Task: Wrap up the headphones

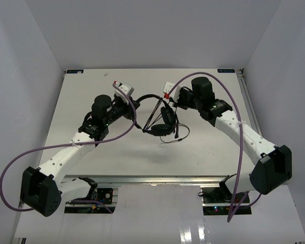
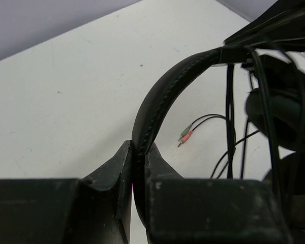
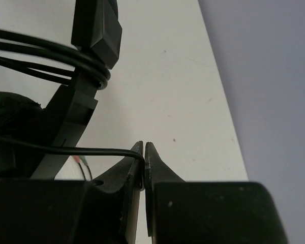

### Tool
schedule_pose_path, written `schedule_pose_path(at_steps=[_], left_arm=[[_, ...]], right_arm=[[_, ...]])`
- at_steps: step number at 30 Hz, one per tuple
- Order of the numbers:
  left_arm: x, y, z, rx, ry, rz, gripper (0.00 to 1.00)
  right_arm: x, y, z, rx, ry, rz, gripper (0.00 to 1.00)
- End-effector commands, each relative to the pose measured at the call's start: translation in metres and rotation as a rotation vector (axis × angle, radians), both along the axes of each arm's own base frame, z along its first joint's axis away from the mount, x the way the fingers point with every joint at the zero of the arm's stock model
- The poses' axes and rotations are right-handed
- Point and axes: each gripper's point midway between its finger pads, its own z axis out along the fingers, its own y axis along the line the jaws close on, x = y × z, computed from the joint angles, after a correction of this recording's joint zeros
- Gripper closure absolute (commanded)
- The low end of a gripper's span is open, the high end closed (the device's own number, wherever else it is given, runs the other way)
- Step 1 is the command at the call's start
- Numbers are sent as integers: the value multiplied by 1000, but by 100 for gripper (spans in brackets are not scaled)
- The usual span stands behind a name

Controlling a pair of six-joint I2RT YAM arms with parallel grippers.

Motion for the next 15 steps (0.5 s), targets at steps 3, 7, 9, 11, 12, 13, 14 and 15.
schedule_pose_path(at_steps=[3, 7, 9, 11, 12, 13, 14, 15], left_arm=[[-68, -37, 61, -161, -76, -377, 100], [-85, -48, 87, -234, -67, -477, 100], [-90, -52, 96, -257, -72, -517, 100], [-95, -56, 99, -265, -58, -562, 100], [-97, -58, 98, -264, -46, -583, 100], [-99, -60, 94, -259, -30, -602, 100], [-100, -62, 91, -255, -19, -615, 100], [-102, -63, 88, -252, -6, -624, 100]], right_arm=[[24, -2, -12, 203, 133, -7, 92], [20, 4, -17, 273, 212, 32, 92], [17, 9, -18, 310, 249, 63, 92], [19, 11, -13, 351, 253, 69, 92], [20, 10, -10, 365, 252, 68, 92], [22, 9, -6, 375, 250, 64, 92], [24, 8, -2, 384, 246, 61, 92], [26, 8, 2, 392, 238, 59, 92]])
